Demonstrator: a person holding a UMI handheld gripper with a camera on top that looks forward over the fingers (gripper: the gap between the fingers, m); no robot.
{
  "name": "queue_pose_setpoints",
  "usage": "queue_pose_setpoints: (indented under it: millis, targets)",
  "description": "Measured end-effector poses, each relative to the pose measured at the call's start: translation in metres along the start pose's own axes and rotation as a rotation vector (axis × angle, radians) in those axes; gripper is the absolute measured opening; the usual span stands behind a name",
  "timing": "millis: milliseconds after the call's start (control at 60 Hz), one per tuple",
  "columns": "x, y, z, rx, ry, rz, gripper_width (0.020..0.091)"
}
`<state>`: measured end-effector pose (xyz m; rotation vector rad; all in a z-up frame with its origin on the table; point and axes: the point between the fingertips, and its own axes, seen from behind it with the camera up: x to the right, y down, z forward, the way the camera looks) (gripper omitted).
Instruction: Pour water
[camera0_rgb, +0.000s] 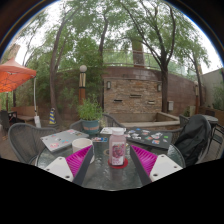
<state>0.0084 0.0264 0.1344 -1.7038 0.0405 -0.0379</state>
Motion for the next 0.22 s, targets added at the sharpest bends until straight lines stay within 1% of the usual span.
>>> queue_pose_setpoints:
  millis: [83,217]
  targets:
    - [-0.012,-0.003,-0.040,0.001,-0.006,0.017,0.0837]
    - [-0.023,-0.016,-0.097,0.027,-0.015,0.066,0.0837]
